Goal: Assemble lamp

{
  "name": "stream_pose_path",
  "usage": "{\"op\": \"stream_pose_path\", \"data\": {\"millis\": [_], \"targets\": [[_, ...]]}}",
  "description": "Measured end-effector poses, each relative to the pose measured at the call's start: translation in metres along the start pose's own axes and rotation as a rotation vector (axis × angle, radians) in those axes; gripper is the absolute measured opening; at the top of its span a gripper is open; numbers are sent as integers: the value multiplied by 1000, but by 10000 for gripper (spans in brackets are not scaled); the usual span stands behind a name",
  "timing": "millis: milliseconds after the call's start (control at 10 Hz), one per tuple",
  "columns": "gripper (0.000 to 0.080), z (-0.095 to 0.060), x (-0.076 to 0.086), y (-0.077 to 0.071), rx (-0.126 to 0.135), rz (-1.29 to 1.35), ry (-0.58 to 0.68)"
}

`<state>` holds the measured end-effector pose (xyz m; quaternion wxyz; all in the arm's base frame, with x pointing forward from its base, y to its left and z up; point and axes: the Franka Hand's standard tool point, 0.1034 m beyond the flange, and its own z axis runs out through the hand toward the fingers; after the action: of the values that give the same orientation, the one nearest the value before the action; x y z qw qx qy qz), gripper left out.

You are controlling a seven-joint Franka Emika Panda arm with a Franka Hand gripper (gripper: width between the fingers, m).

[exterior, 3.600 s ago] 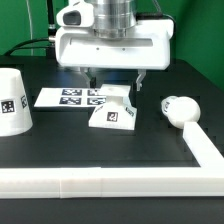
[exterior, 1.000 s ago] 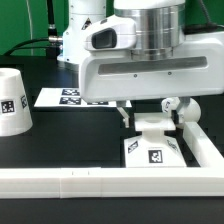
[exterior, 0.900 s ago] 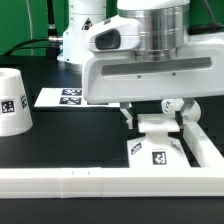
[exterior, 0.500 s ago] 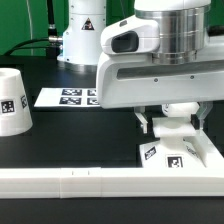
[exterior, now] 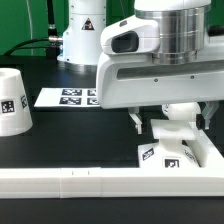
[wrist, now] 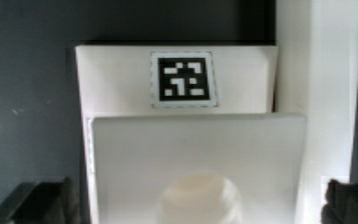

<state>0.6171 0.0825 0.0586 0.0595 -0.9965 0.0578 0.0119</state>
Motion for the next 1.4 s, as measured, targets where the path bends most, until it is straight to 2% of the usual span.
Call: {"op": "stream_pose_path", "data": {"millis": [200,400,600,700,900,1400], "targets": [[698,-9,-28,4,-8,16,-5],[698,-14,-57,1,-2,32,-26],[698,-14,-85,-17,-5,41,-45],[698,-11,-93,-27,-6,41,-53],[698,-6,-101,-43,-9,38,-57],[698,-4,-104,-41,-16,25,-99]]}}
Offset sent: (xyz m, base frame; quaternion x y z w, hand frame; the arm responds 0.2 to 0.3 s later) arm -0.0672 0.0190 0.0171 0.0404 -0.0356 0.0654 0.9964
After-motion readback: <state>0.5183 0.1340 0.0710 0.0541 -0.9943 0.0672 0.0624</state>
